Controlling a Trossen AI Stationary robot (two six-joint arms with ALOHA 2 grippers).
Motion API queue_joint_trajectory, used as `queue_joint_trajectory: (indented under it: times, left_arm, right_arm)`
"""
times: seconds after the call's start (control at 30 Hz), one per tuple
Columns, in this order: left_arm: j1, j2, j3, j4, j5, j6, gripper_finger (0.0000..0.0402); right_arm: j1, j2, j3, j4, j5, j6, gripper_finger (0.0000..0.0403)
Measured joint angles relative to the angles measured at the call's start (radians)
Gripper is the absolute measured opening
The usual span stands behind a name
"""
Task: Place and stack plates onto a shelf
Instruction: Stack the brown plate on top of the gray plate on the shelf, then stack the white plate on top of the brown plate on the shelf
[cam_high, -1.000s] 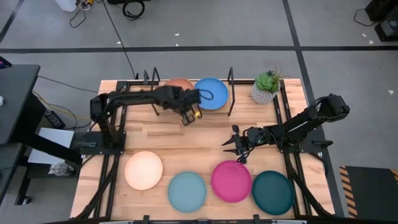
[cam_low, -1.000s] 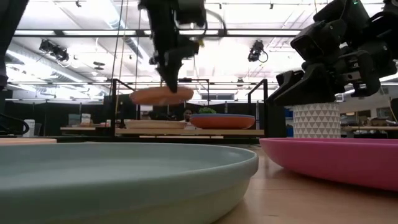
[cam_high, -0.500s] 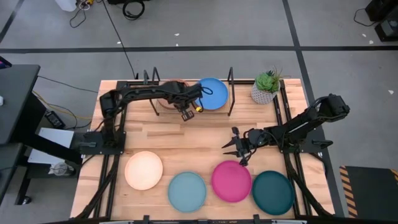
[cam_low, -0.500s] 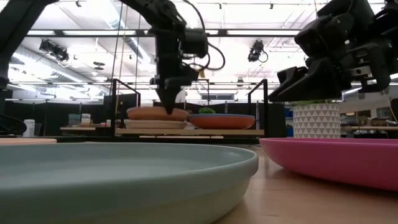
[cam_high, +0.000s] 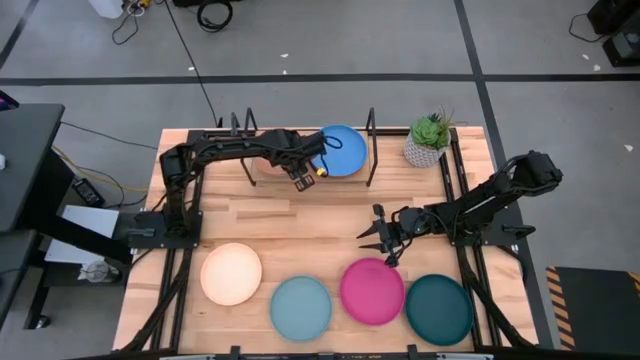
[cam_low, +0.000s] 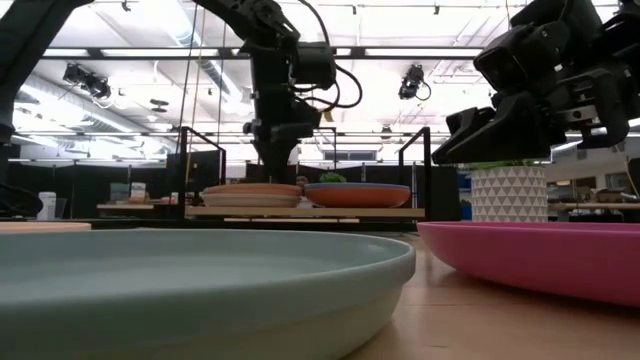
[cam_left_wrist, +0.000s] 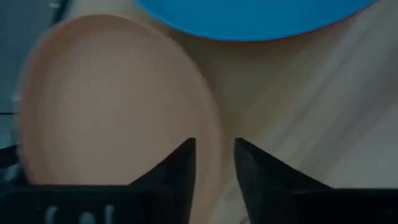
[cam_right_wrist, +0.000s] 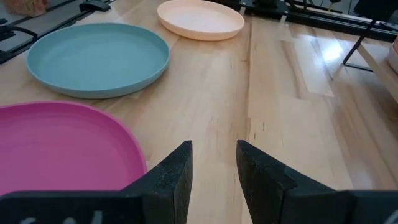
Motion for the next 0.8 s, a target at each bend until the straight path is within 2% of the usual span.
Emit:
queue_joint_trajectory:
  times: [0.13, 0.2, 0.4, 0.6, 0.7, 0.8]
  left_arm:
    - [0.001, -0.004, 0.001, -0.007, -0.110, -0.006, 0.0145]
    - [0.001, -0.001, 0.001, -0.001, -0.130, -0.004, 0.0147]
    - [0.002, 0.005, -0.046, 0.099, -0.127, 0.020, 0.0148]
    - [0.001, 0.001, -0.075, 0.114, -0.098, 0.020, 0.0148]
    - [-0.013, -0.041, -0.065, 0.089, -0.141, 0.008, 0.0148]
    - [-0.042, -0.108, -0.060, 0.090, -0.130, 0.002, 0.0148]
  right_arm:
    - [0.001, 0.000, 0.000, 0.001, 0.000, 0.010, 0.0130]
    - [0.003, 0.000, 0.000, -0.001, 0.000, 0.012, 0.0130]
    - [0.003, 0.000, 0.000, -0.001, 0.000, 0.012, 0.0130]
    - [0.003, 0.000, 0.000, -0.002, 0.000, 0.029, 0.0130]
    - [0.003, 0.000, 0.000, -0.001, 0.000, 0.023, 0.0130]
    - [0.003, 0.000, 0.000, -0.008, 0.000, 0.023, 0.0130]
